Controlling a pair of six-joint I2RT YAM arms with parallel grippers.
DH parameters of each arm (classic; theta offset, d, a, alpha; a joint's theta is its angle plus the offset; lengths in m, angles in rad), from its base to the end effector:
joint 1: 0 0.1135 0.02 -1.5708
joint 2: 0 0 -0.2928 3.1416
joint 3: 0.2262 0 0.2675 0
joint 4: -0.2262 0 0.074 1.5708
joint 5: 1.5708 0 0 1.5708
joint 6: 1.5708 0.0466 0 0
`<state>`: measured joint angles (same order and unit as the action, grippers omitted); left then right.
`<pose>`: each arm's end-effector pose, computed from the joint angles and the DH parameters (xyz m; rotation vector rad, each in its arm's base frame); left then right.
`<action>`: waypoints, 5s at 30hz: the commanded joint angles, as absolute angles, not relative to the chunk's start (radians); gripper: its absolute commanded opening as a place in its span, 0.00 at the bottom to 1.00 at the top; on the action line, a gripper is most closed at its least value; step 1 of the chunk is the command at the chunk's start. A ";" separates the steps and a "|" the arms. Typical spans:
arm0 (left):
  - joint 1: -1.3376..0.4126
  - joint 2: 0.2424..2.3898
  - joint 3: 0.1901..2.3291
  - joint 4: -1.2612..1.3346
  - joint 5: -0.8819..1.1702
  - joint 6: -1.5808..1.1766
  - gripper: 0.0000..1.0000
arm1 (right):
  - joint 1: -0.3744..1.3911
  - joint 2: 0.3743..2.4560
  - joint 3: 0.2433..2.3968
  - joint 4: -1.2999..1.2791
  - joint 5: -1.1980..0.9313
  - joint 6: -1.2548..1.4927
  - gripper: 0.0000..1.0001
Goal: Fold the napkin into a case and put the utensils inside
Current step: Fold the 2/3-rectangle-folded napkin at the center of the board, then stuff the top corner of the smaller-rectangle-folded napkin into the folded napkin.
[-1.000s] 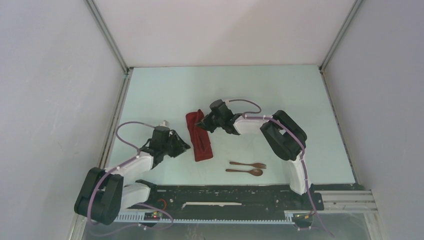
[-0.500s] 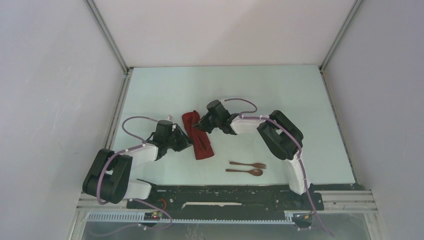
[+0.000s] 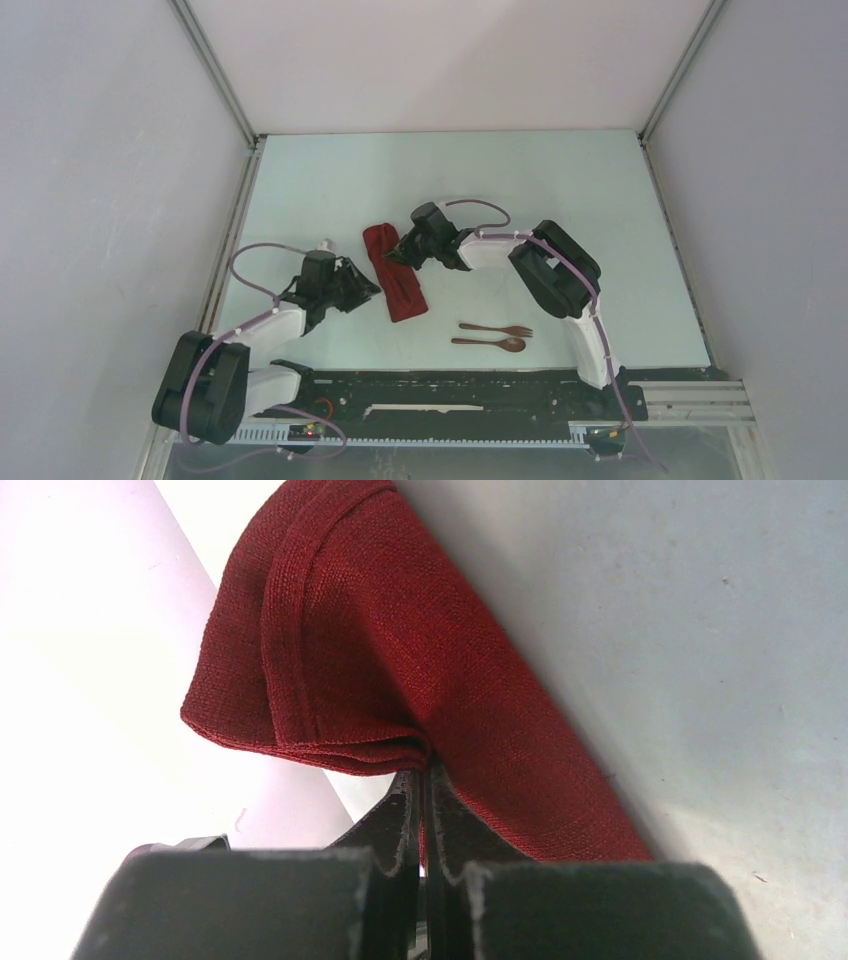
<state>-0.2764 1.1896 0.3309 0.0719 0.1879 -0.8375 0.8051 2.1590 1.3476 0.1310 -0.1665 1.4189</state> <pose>0.2010 -0.0661 0.1423 -0.5916 2.4007 -0.7375 0.3401 0.3649 0.1339 0.6931 2.5329 1.2195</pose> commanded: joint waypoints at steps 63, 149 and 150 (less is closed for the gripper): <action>-0.091 1.484 1.023 -0.528 0.217 -0.597 0.56 | 0.809 2.196 1.335 0.441 -0.439 1.022 0.43; -0.003 1.195 1.047 -0.725 0.101 -0.458 0.61 | 0.872 2.245 1.863 -0.307 -0.031 0.509 0.58; -0.003 1.184 1.032 -0.717 0.109 -0.461 0.61 | 0.874 2.253 1.873 -0.317 -0.024 0.511 0.58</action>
<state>-0.0059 1.2411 1.0698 -0.7429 0.0898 -0.4686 0.8547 2.2322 1.8000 -0.2031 -0.1219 0.5220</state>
